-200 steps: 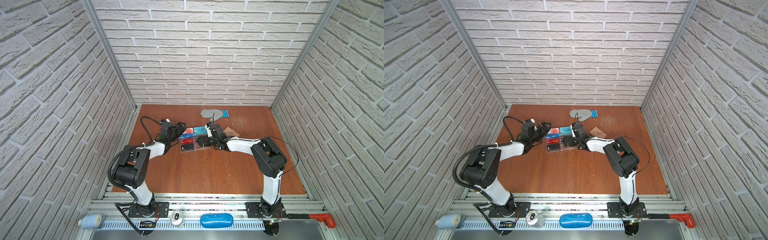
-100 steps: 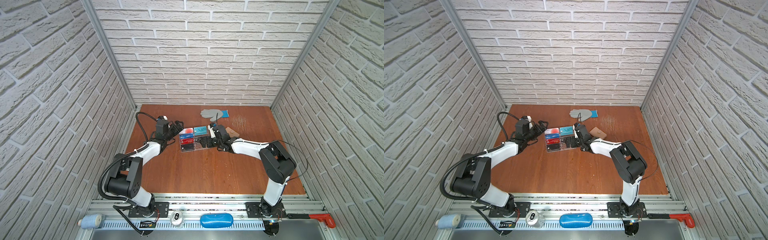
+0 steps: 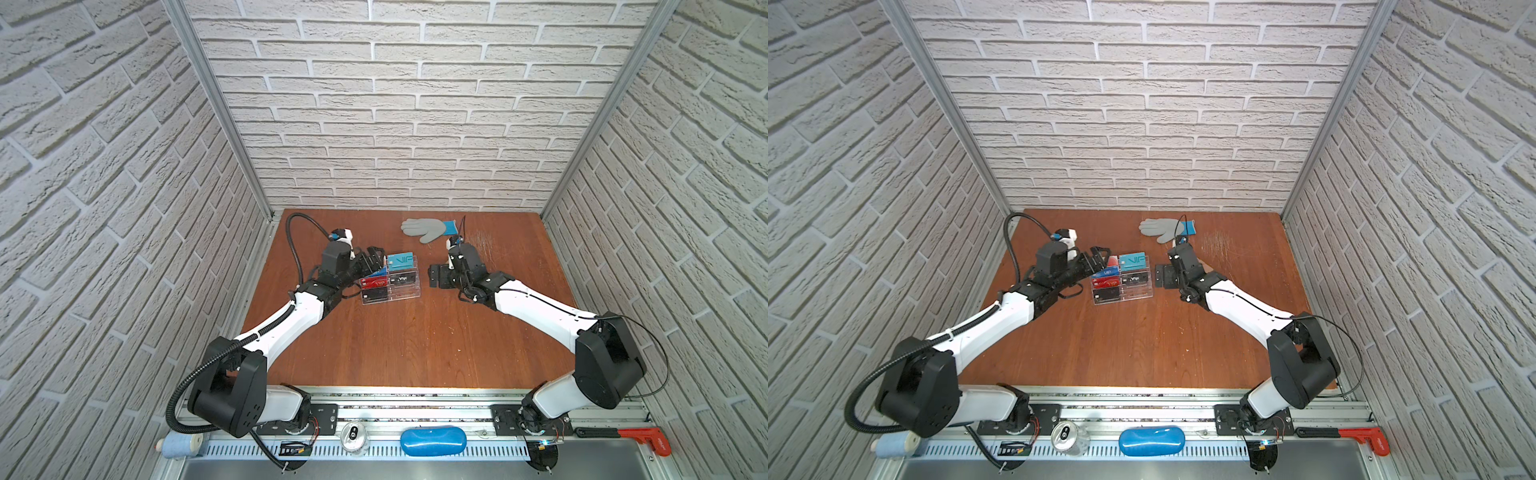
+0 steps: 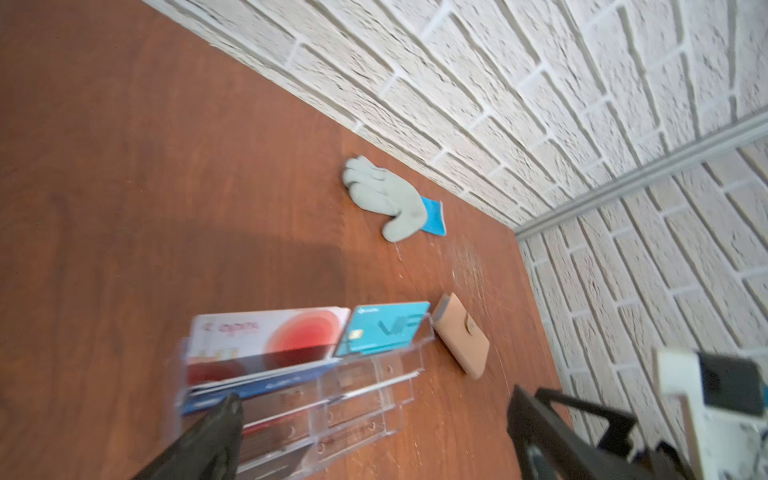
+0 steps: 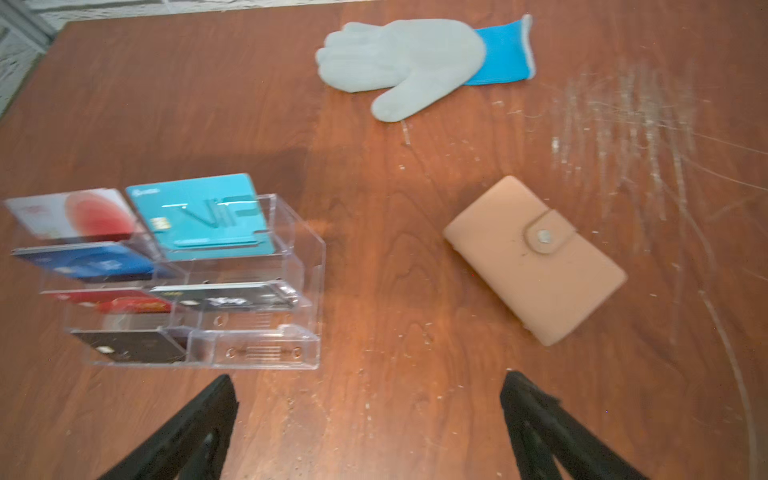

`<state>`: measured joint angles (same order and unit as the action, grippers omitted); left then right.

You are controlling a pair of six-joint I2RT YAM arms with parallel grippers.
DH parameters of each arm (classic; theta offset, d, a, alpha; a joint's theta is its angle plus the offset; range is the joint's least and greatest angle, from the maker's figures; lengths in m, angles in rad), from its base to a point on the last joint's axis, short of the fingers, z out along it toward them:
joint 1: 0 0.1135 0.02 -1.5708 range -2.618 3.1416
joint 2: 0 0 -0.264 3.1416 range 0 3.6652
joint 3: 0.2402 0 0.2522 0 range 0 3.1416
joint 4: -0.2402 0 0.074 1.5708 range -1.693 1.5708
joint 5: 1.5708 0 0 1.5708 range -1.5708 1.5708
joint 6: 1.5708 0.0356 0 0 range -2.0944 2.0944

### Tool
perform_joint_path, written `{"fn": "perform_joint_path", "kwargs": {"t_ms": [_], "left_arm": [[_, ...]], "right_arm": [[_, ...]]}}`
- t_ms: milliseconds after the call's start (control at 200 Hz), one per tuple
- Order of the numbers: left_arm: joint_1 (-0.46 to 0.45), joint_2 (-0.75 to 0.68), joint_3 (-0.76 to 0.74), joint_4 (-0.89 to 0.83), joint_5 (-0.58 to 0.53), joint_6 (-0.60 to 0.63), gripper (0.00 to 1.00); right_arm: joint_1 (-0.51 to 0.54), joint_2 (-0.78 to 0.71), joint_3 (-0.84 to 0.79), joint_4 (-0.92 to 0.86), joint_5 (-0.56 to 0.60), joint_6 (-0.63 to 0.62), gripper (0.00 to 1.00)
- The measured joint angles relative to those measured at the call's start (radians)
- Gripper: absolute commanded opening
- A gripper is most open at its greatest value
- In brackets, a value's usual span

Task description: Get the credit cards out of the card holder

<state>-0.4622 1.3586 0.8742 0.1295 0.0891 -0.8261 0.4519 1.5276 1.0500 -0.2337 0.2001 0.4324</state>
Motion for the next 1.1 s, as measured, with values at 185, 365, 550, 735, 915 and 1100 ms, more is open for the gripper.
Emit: {"fn": "perform_joint_path", "kwargs": {"t_ms": [185, 365, 550, 735, 915, 1100], "left_arm": [[-0.124, 0.120, 0.114, -0.002, -0.011, 0.026, 0.98], [-0.187, 0.249, 0.191, 0.012, -0.010, 0.018, 0.98], [-0.206, 0.350, 0.268, 0.026, 0.017, 0.011, 0.98], [-0.206, 0.357, 0.284, 0.031, 0.033, 0.016, 0.98], [-0.201, 0.332, 0.246, 0.059, 0.039, 0.021, 0.98], [-0.196, 0.240, 0.117, 0.099, 0.035, 0.021, 0.98]], "right_arm": [[-0.241, 0.048, 0.010, -0.036, -0.066, 0.009, 1.00], [-0.348, 0.183, 0.068, -0.057, -0.134, 0.011, 0.93], [-0.380, 0.277, 0.117, -0.055, -0.249, -0.005, 0.93], [-0.380, 0.338, 0.212, -0.058, -0.310, -0.053, 0.92], [-0.379, 0.408, 0.298, -0.064, -0.333, -0.103, 0.91], [-0.377, 0.479, 0.315, -0.071, -0.374, -0.108, 0.82]]}}
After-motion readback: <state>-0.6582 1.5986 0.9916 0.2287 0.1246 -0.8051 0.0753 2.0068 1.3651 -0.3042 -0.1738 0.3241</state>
